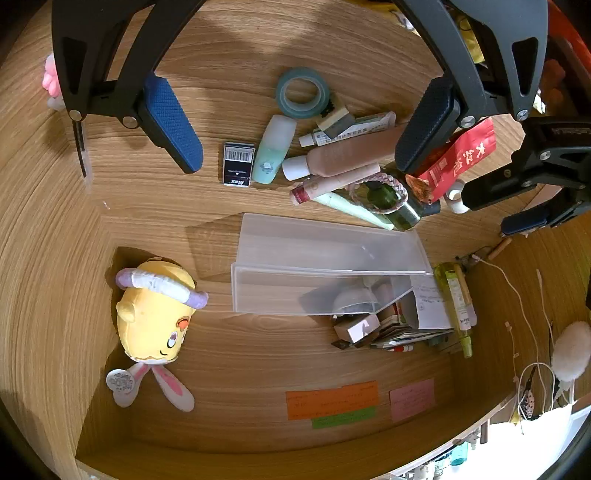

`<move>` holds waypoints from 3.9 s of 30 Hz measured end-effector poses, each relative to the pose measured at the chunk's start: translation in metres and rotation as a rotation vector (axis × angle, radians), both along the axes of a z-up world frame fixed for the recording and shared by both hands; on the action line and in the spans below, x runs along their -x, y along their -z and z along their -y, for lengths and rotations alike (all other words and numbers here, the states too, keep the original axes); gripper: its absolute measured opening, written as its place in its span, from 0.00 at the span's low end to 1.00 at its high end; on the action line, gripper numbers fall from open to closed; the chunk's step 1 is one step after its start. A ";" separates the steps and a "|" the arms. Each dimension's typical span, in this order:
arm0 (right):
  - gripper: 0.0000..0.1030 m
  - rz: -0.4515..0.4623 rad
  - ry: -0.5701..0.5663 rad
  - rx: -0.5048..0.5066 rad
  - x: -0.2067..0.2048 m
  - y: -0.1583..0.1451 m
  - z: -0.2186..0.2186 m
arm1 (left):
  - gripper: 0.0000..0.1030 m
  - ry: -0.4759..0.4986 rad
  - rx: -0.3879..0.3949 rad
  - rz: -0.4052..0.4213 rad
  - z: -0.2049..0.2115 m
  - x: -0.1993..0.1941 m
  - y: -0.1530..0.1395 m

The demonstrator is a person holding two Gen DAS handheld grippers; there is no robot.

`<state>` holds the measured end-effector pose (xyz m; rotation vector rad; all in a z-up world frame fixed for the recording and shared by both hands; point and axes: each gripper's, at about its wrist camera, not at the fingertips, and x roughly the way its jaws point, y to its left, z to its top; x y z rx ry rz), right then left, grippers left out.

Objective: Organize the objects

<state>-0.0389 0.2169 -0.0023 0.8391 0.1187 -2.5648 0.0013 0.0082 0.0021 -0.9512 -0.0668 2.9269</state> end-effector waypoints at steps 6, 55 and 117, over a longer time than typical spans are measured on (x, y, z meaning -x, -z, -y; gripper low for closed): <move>1.00 -0.002 0.001 -0.002 0.000 0.001 0.001 | 1.00 0.001 -0.008 0.000 0.000 -0.001 0.000; 1.00 0.013 -0.006 0.005 0.001 0.001 0.001 | 1.00 0.027 -0.044 0.026 -0.002 -0.001 -0.001; 0.35 0.193 -0.059 -0.047 0.014 0.059 -0.020 | 0.24 -0.123 -0.123 0.186 0.075 0.052 0.059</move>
